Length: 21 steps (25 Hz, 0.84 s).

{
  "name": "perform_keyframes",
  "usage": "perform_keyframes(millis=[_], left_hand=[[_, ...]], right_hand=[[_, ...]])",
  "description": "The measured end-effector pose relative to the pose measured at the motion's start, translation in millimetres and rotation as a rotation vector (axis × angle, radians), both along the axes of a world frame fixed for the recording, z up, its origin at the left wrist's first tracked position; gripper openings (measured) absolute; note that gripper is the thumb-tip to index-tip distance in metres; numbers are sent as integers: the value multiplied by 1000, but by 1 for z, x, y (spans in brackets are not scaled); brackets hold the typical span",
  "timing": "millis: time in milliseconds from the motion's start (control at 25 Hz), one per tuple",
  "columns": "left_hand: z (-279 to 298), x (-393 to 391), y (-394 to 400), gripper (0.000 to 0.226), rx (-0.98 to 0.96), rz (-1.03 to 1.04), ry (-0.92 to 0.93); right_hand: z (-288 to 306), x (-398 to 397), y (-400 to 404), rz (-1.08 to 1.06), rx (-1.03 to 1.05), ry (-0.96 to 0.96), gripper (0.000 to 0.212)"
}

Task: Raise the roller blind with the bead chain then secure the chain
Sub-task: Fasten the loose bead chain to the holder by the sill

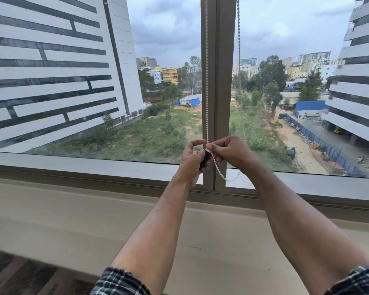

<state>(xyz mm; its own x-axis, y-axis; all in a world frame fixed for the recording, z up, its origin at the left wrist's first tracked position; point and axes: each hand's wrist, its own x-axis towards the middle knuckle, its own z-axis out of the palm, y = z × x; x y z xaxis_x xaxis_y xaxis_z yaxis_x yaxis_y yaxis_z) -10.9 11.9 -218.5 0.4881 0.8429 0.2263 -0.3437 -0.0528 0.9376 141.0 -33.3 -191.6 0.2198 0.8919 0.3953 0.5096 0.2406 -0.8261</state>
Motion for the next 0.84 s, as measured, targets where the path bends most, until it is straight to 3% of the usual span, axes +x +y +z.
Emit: perform_keyframes(millis=[240, 360, 440, 600, 840], left_hand=[[-9, 7, -3, 18, -141, -85, -5], [-12, 10, -4, 14, -157, -85, -59], [-13, 10, -4, 18, -128, -64, -59], [-19, 15, -7, 20, -40, 28, -37], [-29, 21, -5, 13, -57, 60, -15]], right_hand=[[4, 3, -3, 33, -22, -51, 26], [4, 0, -4, 15, -19, 53, 12], [3, -3, -5, -40, -30, 117, 24], [-2, -11, -4, -219, -60, 54, 47], [-15, -13, 2, -259, 6, -27, 48]])
